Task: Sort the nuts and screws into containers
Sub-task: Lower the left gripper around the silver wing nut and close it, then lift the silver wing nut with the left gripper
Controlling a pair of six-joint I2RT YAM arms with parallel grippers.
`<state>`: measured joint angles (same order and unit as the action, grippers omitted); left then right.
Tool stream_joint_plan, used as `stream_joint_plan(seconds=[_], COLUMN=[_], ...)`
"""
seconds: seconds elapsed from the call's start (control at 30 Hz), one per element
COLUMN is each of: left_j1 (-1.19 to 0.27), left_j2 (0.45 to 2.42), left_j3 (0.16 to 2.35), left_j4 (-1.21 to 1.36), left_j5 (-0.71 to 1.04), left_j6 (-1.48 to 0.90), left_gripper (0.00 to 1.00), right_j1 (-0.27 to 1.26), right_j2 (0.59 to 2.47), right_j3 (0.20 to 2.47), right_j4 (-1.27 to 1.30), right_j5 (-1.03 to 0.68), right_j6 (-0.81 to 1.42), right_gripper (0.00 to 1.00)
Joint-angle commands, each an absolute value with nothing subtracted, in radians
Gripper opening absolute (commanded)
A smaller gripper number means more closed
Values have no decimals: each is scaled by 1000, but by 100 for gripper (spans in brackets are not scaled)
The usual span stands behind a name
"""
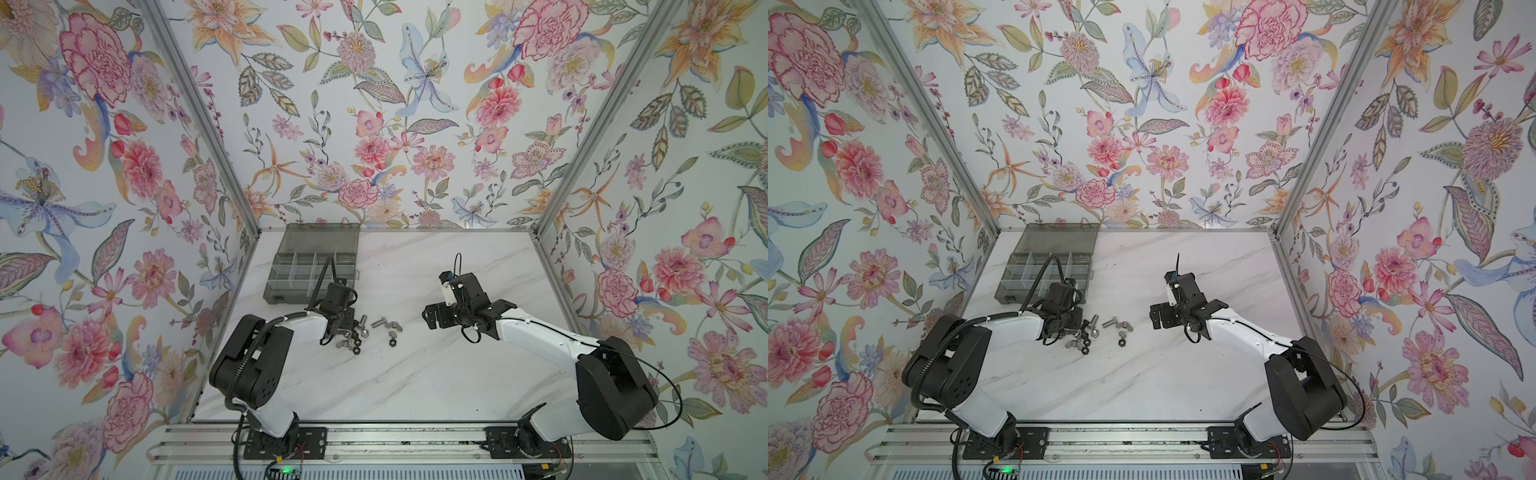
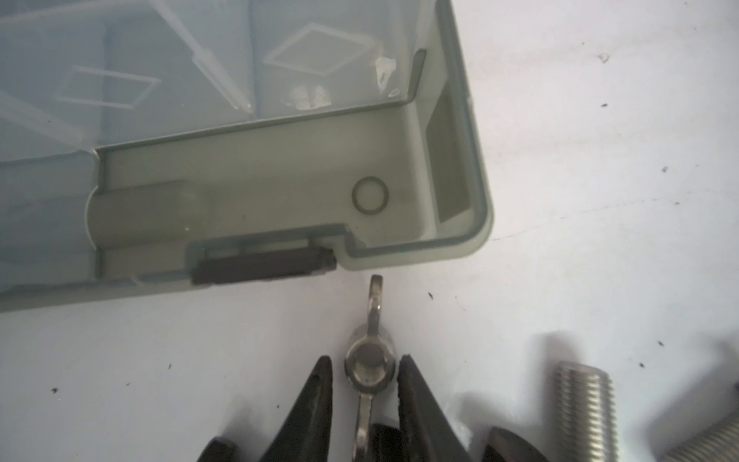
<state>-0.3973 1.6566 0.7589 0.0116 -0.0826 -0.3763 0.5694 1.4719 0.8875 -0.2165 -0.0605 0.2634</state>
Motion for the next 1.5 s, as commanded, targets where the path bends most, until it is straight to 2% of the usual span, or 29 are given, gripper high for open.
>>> stream_joint_plan(seconds=[0.0, 0.73, 0.9, 1.47], left_j1=[-381, -355, -356, -355], left_j2=[1634, 1660, 1658, 1637], left_j3=[749, 785, 795, 785], left_j4=[-15, -25, -33, -52], left_j5=[-91, -53, -37, -20], left_j6=[-354, -314, -311, -324], left_gripper=[32, 27, 23, 16], right_j1=[578, 580, 581, 583], right_j2=[1482, 1486, 1484, 1477], right_j3=[883, 882, 882, 874], right_j4=[-225, -225, -226, -226], right_j5=[-59, -59, -58, -53], right_j6=[278, 284, 286, 287], right_gripper=[99, 99, 99, 99])
